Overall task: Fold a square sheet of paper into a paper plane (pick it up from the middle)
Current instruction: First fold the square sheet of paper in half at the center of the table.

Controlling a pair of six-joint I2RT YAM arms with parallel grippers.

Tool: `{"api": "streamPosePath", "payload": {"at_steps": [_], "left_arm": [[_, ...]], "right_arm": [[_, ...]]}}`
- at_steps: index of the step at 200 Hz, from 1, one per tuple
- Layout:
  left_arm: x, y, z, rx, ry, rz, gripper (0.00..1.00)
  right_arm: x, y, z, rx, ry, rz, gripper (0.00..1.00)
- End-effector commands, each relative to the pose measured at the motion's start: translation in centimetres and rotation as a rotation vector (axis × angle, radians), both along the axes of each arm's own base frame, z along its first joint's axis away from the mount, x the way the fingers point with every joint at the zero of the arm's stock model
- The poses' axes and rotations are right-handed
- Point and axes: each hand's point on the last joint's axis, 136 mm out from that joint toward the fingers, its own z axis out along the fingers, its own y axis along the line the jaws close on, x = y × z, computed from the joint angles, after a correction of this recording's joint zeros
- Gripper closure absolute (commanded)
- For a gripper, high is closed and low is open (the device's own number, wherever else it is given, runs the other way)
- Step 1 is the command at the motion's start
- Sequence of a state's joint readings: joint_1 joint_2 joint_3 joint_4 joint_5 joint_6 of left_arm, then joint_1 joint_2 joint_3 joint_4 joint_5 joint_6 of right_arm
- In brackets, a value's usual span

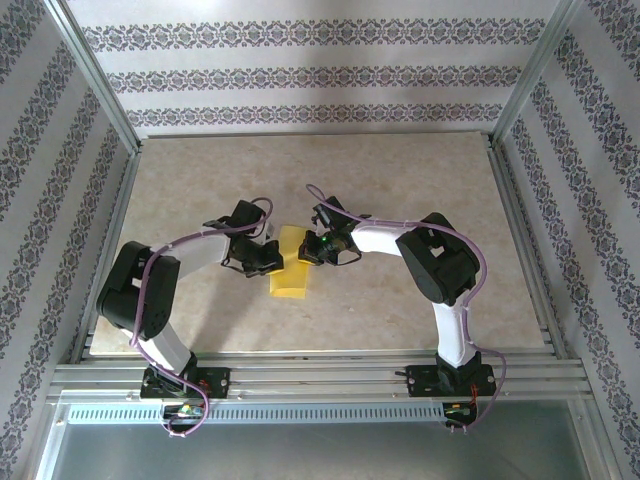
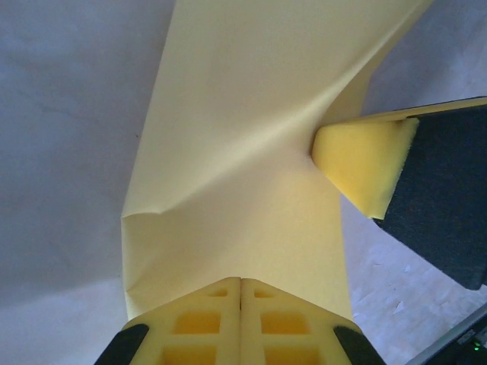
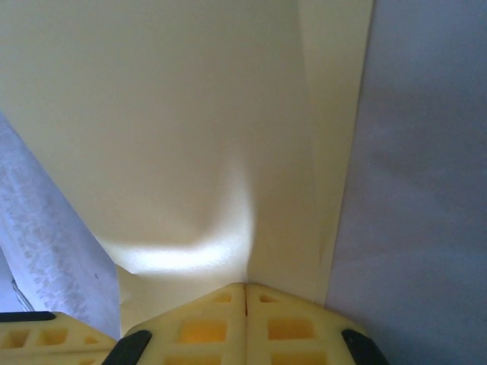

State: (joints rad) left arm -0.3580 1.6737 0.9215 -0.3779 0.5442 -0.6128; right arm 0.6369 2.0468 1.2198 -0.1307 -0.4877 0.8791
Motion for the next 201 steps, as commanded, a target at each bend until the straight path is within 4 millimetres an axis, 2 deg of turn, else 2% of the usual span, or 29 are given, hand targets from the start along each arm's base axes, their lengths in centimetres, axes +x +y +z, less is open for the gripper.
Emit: {"api": "streamPosePath", "payload": {"at_steps": [1,49,96,201], "left_arm": [[-0.1,0.1,-1.0,-0.001,0.032,0.016,0.97],[-2.3,2.2,-3.5,0.121,0.098,-0.038,0.98],[-4.2,3.4,-4.4,0.140,0.128,-0.069,0.99],[-7.8,3.2,-2.5,0.062,0.136,-0.119,0.96]], "right_arm": [[-2.9,-4.4,-6.6,-0.230,0.140,-0.023,1.00],[-2.9,-4.6,-6.7,-0.238,0.143,-0.023,1.00],[-3.0,-4.9,-7.0,-0.253,0.151,-0.025,1.00],[-2.6,-5.6,-7.0,-0.296,0.135,0.026,1.00]]}}
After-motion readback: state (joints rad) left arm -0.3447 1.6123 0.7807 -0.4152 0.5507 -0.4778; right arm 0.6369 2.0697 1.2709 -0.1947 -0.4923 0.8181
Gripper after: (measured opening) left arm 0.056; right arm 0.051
